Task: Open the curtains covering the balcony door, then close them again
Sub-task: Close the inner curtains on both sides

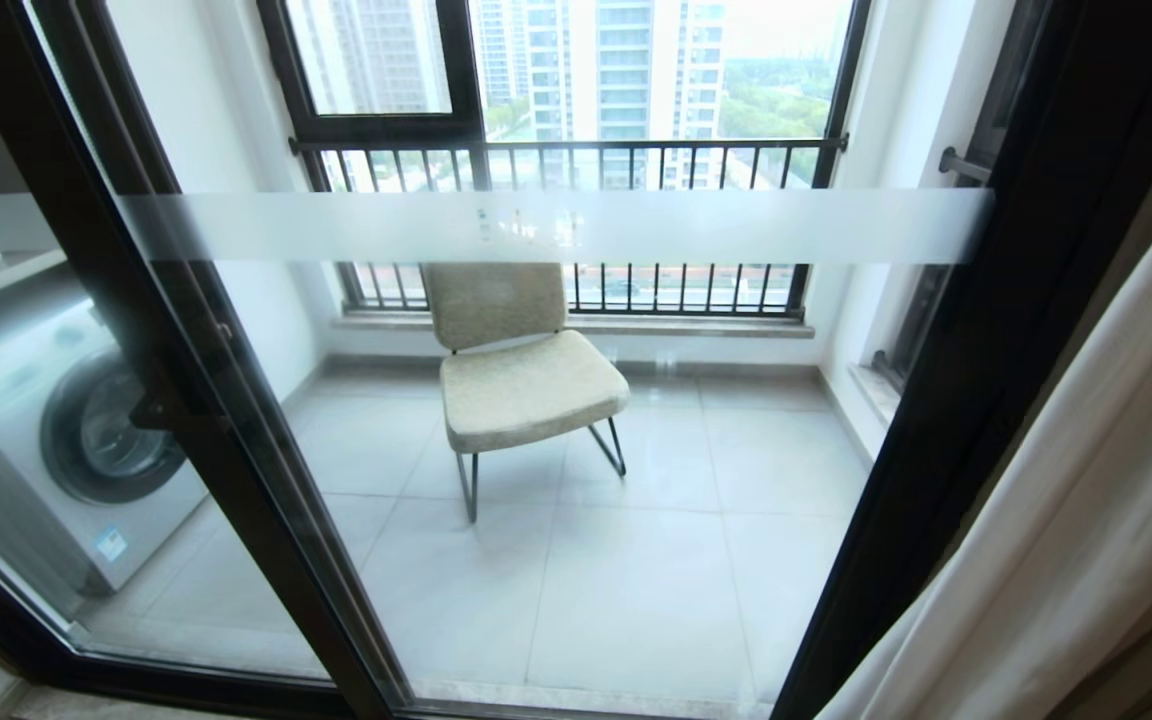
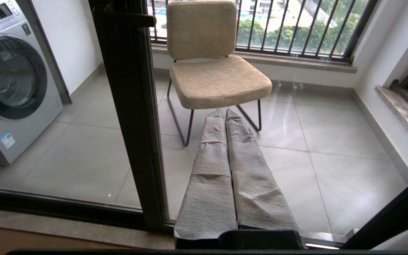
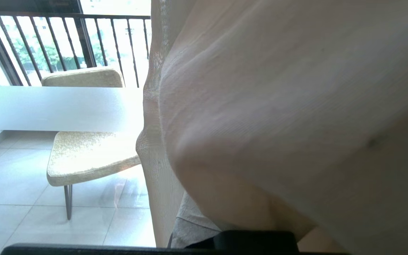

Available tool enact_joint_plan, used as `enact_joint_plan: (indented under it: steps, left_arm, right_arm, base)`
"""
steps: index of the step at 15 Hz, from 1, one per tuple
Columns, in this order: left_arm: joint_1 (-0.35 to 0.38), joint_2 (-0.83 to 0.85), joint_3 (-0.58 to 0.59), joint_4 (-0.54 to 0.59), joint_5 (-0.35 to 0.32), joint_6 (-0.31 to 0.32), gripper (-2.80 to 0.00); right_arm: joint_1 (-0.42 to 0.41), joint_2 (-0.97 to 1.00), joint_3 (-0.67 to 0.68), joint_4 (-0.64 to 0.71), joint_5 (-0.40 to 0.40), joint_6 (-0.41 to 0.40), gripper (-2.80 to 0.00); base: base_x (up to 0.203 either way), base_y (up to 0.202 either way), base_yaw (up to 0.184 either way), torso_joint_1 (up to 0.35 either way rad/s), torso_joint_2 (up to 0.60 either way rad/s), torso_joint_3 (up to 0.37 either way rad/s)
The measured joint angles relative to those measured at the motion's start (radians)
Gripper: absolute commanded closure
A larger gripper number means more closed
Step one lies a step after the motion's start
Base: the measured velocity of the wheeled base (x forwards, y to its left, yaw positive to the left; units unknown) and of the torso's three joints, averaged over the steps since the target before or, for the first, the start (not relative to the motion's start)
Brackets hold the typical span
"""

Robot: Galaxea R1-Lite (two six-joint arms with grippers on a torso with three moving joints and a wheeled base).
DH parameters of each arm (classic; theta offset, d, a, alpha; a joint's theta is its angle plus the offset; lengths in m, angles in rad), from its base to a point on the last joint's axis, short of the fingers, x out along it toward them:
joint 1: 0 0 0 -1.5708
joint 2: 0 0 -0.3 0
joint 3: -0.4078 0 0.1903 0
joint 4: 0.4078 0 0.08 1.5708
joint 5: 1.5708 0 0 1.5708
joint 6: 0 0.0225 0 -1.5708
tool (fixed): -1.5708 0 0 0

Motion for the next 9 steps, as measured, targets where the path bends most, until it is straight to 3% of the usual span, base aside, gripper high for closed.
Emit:
enact_joint_plan:
  steps: [9]
  left_arm:
    - [0.000, 0.000, 0.000, 0.000, 0.000, 0.000, 0.00]
  right_arm:
    - [-0.002, -0.001, 0.022, -0.003, 0.000, -0.001, 0.00]
  base:
    - [0.000, 0.000, 0.000, 0.000, 0.00, 0.000]
